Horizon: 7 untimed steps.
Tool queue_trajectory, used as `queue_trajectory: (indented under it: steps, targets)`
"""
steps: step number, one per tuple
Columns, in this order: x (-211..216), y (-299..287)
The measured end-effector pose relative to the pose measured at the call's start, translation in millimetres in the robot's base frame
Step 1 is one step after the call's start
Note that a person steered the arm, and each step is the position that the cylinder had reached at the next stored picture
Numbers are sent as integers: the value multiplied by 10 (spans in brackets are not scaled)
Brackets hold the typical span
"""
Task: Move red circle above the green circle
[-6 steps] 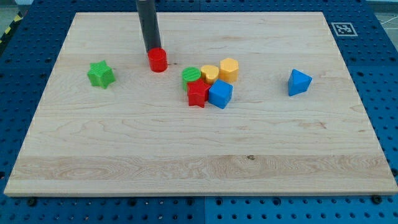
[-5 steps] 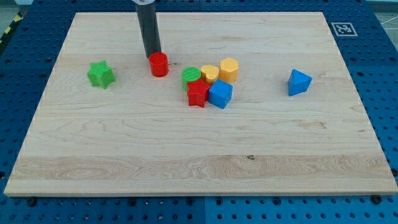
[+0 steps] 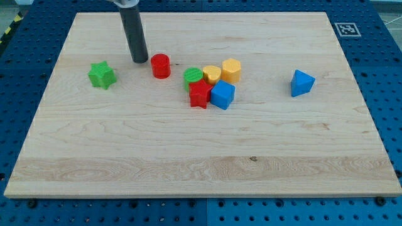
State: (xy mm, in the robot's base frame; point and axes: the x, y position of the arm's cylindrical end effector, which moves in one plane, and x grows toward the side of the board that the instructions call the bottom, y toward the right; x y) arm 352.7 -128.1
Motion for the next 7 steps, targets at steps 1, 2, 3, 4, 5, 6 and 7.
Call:
queue_trajectory:
  steps: [1, 2, 3, 4, 5, 6, 7]
  targets:
    - [27, 95]
    - [19, 196]
    - [55, 267]
    - [74, 172]
    - [82, 45]
    - [123, -13]
    - [224, 25]
